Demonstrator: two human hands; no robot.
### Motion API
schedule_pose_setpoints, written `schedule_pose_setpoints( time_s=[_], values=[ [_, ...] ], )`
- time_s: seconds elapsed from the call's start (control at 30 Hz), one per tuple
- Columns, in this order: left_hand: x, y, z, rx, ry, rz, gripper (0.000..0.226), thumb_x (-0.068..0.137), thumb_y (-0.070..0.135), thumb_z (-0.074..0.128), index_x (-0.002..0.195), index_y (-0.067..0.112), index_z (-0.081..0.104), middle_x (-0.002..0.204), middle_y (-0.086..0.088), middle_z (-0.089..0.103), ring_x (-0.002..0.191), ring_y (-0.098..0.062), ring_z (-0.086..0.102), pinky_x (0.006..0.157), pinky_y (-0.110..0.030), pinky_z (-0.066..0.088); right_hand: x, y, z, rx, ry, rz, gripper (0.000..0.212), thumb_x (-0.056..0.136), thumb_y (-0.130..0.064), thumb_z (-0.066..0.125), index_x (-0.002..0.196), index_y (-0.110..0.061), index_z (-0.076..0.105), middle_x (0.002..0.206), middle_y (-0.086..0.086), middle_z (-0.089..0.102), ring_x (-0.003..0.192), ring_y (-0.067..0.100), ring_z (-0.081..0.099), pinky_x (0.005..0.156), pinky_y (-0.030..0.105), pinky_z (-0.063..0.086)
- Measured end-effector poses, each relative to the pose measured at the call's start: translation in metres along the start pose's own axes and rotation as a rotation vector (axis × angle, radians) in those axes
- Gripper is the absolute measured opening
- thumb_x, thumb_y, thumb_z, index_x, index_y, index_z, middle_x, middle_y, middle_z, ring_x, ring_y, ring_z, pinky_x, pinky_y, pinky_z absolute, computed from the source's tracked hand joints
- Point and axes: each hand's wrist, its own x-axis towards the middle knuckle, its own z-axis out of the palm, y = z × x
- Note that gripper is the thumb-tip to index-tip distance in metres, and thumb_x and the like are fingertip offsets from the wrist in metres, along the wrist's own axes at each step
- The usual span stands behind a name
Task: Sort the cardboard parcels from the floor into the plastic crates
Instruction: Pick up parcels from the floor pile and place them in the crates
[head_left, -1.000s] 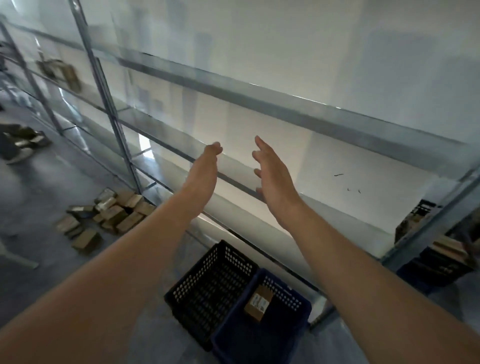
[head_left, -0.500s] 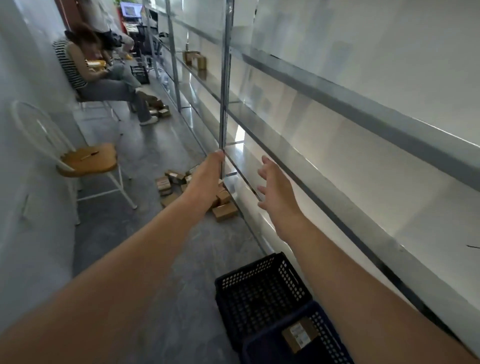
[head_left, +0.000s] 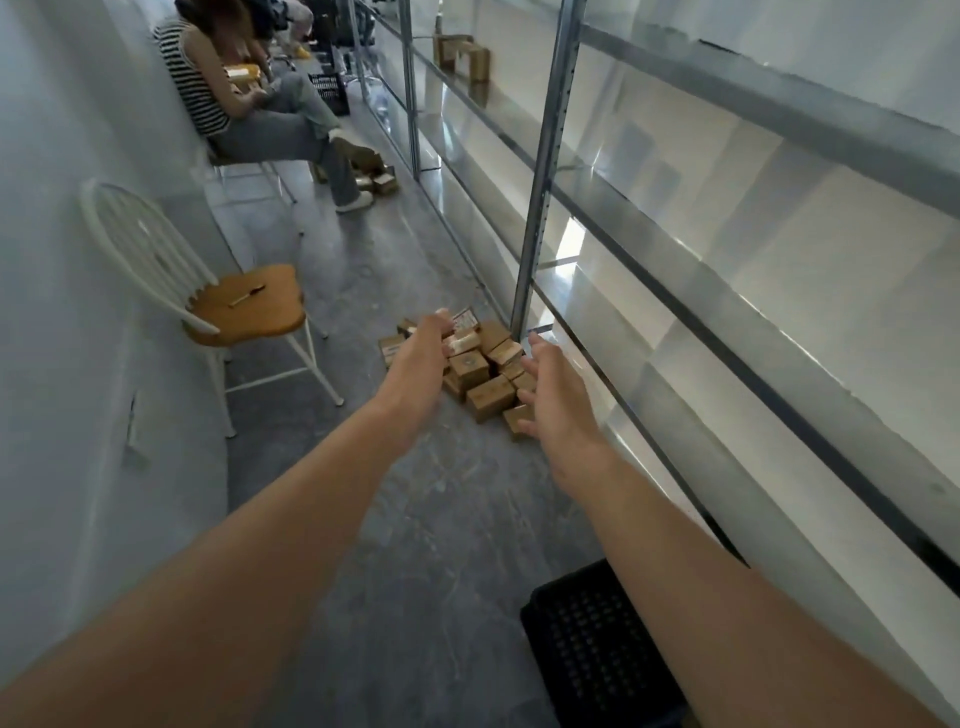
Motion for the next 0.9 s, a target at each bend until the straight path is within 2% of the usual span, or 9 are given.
schedule_pose_setpoints(
  time_s=[0.07,0.17,0.23,0.3,0.37,0.43,0.63,0.73,0.9],
  values=[
    [0.036,0.004,-0.005,0.021,-0.017,-0.03,0.052,0.105,0.052,0.031,0.141,0.023,0.055,0.133,-0.002,0.055,0.122,-0.02,0.051,0.104,-0.042,0.035,0.031,0.0,0.014,0.009,-0.016,0.042,0.082,0.087,-0.065,0.033,0.164,-0.038,0.044,0.167,-0.005,0.048,0.151,0.021,0.045,0.126,0.057,0.036],
    [0.098,0.008,-0.002,0.037,-0.037,-0.065,0.051,0.104,0.051,0.033,0.141,0.023,0.054,0.13,-0.001,0.055,0.116,-0.018,0.052,0.098,-0.038,0.034,0.087,0.003,0.028,-0.003,-0.022,0.094,0.081,0.087,-0.067,0.03,0.163,-0.041,0.043,0.167,-0.006,0.047,0.149,0.021,0.048,0.125,0.057,0.038],
    [0.144,0.01,0.006,0.058,-0.04,-0.083,0.05,0.103,0.051,0.035,0.139,0.023,0.056,0.128,-0.001,0.056,0.111,-0.017,0.053,0.102,-0.04,0.037,0.13,0.007,0.033,-0.006,-0.02,0.11,0.084,0.084,-0.071,0.031,0.163,-0.043,0.043,0.167,-0.007,0.047,0.15,0.021,0.047,0.125,0.057,0.038],
    [0.188,0.011,0.016,0.062,-0.026,-0.106,0.05,0.102,0.05,0.036,0.139,0.023,0.056,0.129,-0.003,0.056,0.115,-0.02,0.051,0.108,-0.043,0.037,0.175,0.01,0.036,-0.009,0.001,0.137,0.084,0.084,-0.07,0.032,0.163,-0.041,0.044,0.167,-0.007,0.047,0.15,0.023,0.046,0.125,0.058,0.038],
    [0.229,0.011,0.024,0.068,-0.042,-0.125,0.049,0.103,0.049,0.035,0.138,0.022,0.057,0.127,-0.003,0.056,0.112,-0.019,0.051,0.104,-0.041,0.037,0.215,0.011,0.038,0.007,0.025,0.156,0.082,0.086,-0.066,0.032,0.162,-0.039,0.045,0.165,-0.006,0.049,0.149,0.023,0.047,0.125,0.058,0.038],
    [0.265,0.012,0.03,0.079,-0.072,-0.156,0.052,0.103,0.051,0.034,0.142,0.024,0.054,0.129,-0.002,0.056,0.119,-0.022,0.048,0.105,-0.043,0.035,0.251,0.008,0.043,0.017,0.038,0.182,0.082,0.086,-0.065,0.033,0.162,-0.038,0.046,0.165,-0.006,0.05,0.148,0.023,0.049,0.124,0.057,0.039],
    [0.388,0.016,0.027,0.099,-0.09,-0.252,0.052,0.104,0.053,0.032,0.143,0.025,0.053,0.115,0.004,0.058,0.119,-0.022,0.048,0.112,-0.046,0.034,0.355,0.009,0.077,0.037,0.049,0.3,0.076,0.091,-0.067,0.033,0.16,-0.039,0.048,0.162,-0.008,0.053,0.146,0.021,0.051,0.122,0.056,0.041],
    [0.457,0.01,0.026,0.14,-0.149,-0.296,0.046,0.106,0.052,0.029,0.134,0.028,0.057,0.127,0.0,0.058,0.117,-0.021,0.048,0.102,-0.041,0.036,0.411,0.017,0.098,0.062,0.096,0.337,0.064,0.102,-0.058,0.034,0.159,-0.034,0.052,0.158,-0.005,0.057,0.144,0.02,0.052,0.123,0.055,0.041],
    [0.549,0.008,0.027,0.19,-0.234,-0.338,0.04,0.104,0.051,0.033,0.123,0.028,0.059,0.122,0.001,0.058,0.112,-0.02,0.051,0.096,-0.039,0.036,0.486,0.033,0.127,0.134,0.199,0.405,0.077,0.091,-0.061,0.038,0.161,-0.032,0.05,0.16,-0.004,0.056,0.146,0.02,0.052,0.124,0.055,0.04]
  ],
)
